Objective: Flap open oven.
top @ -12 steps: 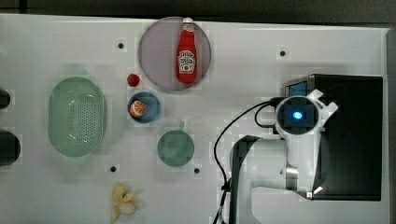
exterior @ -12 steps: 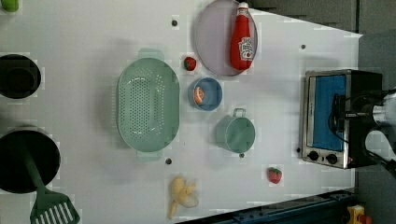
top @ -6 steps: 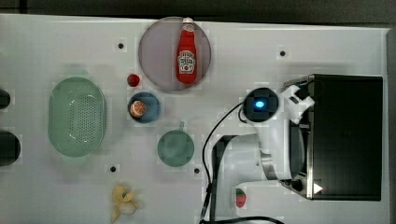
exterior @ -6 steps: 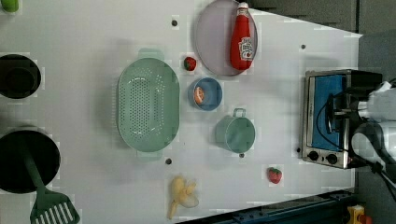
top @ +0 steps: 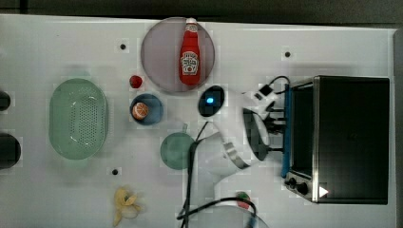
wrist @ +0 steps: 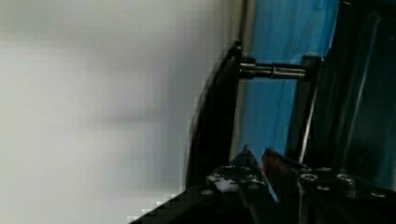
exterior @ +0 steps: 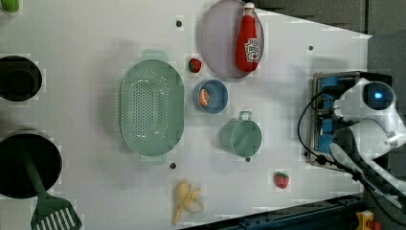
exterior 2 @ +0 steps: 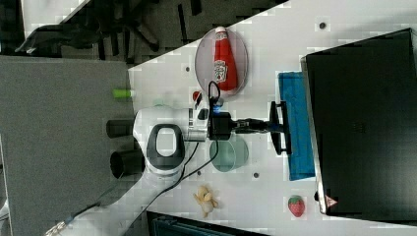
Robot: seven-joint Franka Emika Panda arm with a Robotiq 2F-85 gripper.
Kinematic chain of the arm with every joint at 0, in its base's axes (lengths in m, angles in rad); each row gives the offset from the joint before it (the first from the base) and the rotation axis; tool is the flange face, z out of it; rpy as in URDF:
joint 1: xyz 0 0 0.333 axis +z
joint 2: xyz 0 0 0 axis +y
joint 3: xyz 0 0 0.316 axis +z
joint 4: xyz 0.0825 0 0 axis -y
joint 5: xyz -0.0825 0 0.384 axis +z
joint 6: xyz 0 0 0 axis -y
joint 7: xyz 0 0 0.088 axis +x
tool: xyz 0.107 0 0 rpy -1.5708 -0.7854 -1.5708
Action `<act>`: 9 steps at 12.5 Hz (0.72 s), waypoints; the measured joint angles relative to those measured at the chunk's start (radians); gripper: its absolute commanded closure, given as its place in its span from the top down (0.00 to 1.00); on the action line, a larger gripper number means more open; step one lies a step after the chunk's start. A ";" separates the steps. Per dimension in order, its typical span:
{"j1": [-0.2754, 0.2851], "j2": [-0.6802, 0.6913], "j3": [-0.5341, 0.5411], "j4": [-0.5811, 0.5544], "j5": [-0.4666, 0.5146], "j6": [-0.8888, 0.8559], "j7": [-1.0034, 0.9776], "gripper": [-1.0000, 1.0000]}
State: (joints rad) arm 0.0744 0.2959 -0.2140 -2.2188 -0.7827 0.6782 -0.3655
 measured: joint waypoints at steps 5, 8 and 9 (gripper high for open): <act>0.092 0.167 0.041 0.021 -0.062 -0.011 0.135 0.18; 0.124 0.248 0.049 0.025 -0.064 -0.012 0.221 0.18; 0.129 0.267 0.050 0.029 -0.062 -0.012 0.246 0.18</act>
State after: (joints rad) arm 0.2039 0.5630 -0.1644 -2.1895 -0.8447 0.6665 -0.1190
